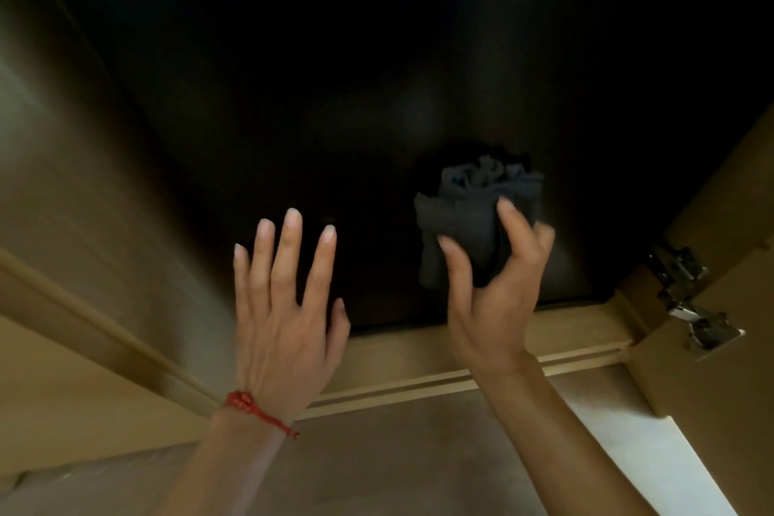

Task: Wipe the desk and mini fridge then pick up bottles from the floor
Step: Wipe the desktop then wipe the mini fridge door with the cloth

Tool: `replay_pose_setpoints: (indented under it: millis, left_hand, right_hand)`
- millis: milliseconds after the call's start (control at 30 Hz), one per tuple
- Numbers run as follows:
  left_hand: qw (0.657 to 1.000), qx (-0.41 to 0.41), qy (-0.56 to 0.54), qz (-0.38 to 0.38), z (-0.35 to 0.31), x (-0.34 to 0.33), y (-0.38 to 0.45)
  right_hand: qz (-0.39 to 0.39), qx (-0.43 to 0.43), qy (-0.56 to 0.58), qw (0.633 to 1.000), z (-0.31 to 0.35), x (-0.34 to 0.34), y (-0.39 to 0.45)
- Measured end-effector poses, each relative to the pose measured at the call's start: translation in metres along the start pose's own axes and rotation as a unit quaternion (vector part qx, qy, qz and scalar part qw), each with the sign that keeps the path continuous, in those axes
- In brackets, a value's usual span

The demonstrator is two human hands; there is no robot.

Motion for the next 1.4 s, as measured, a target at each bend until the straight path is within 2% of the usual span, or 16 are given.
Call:
replay_pose_setpoints:
  millis: [133, 233, 333, 433, 500, 633, 900, 1033, 1200, 1400]
  left_hand:
    - [1.0, -0.012, -0.007, 0.004, 0.002, 0.001, -0.001]
    - [1.0, -0.001, -0.009, 0.009, 0.01, 0.003, -0.005]
    - [1.0, 0.014, -0.015, 0.019, 0.018, 0.005, -0.01]
    - [0.999, 0.029, -0.019, 0.029, 0.024, 0.006, -0.013]
    - [0.998, 0.037, -0.023, 0.035, 0.025, 0.006, -0.015]
    - [0.996, 0.058, -0.04, 0.047, 0.028, 0.007, -0.019]
    - [0.995, 0.058, -0.053, 0.065, 0.031, 0.014, -0.02]
    - [0.994, 0.048, -0.062, 0.072, 0.033, 0.018, -0.021]
    - [0.994, 0.045, -0.068, 0.075, 0.035, 0.025, -0.02]
    - [0.997, 0.032, -0.046, 0.053, 0.035, 0.041, 0.001]
  right_hand:
    - [-0.042, 0.026, 0.004, 0.999, 0.025, -0.012, 0.021]
    - [-0.039, 0.015, -0.016, 0.999, 0.022, -0.015, 0.008]
    - [0.029, -0.012, -0.053, 0.998, 0.006, -0.02, -0.029]
    - [0.126, -0.086, -0.078, 0.985, -0.007, -0.03, -0.064]
    - [0.149, -0.09, -0.093, 0.98, -0.009, -0.033, -0.072]
    - [0.12, -0.086, -0.052, 0.988, -0.001, -0.035, -0.064]
    - [0.047, -0.024, 0.021, 0.998, 0.046, -0.054, -0.023]
    - [0.056, -0.008, -0.013, 0.998, 0.046, -0.052, -0.029]
    - [0.106, -0.02, -0.049, 0.993, 0.034, -0.048, -0.045]
    - [0.073, 0.008, -0.017, 0.997, 0.059, -0.052, -0.01]
Point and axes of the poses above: each hand's wrist, its own y-axis towards the middle knuckle, its own x-axis out of the back of the hand, z = x × y, the point moved 5 cm from there along y, towards the middle knuckle, and after that the axes turned 2 degrees about y, right-handed, at the moved point
